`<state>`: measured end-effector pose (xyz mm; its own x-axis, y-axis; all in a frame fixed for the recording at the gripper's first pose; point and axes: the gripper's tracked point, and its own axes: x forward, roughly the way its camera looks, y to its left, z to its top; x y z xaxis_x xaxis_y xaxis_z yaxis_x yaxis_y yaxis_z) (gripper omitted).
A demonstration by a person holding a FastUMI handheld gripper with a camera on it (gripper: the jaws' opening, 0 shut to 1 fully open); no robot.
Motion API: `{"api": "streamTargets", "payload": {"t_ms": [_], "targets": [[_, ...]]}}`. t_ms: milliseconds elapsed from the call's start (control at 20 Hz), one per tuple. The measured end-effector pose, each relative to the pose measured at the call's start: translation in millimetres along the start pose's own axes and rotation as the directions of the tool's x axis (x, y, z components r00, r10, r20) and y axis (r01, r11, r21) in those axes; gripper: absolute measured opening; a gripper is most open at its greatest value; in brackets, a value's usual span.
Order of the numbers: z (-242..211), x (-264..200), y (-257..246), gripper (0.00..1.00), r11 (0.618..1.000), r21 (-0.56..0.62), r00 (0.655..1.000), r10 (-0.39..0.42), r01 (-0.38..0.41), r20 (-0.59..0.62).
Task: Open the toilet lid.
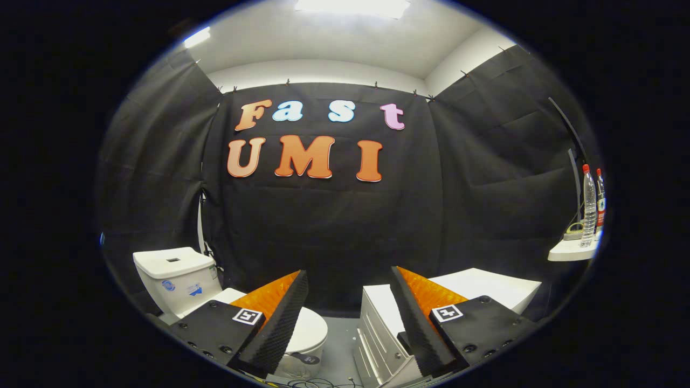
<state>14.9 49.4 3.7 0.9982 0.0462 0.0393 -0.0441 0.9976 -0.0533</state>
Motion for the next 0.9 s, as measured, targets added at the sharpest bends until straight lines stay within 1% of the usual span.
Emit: {"api": "streamTargets", "payload": {"t_ms": [100,200,300,450,500,550,700,800,850,900], "targets": [[2,15,21,0.98,1.000,0.006,1.000,-0.001,0.001,0.013],[-7,28,50,0.98,1.000,0.020,1.000,0.014,-0.014,0.009],[-27,37,73,0.98,0.998,0.058,0.999,0.030,-0.029,-0.017],[-80,51,88,0.98,0.983,0.181,0.997,0.025,-0.012,-0.074],[-98,53,87,0.99,0.976,0.219,0.996,0.014,0.005,-0.087],[-127,46,84,0.99,0.970,0.243,0.988,0.011,0.028,-0.156],[-197,40,73,1.00,0.950,0.299,0.962,-0.011,0.095,-0.271],[-227,38,63,0.99,0.942,0.311,0.948,-0.026,0.129,-0.316],[-238,39,55,0.99,0.941,0.304,0.945,-0.048,0.151,-0.323],[-250,37,47,0.98,0.936,0.303,0.934,-0.066,0.180,-0.351]]}}
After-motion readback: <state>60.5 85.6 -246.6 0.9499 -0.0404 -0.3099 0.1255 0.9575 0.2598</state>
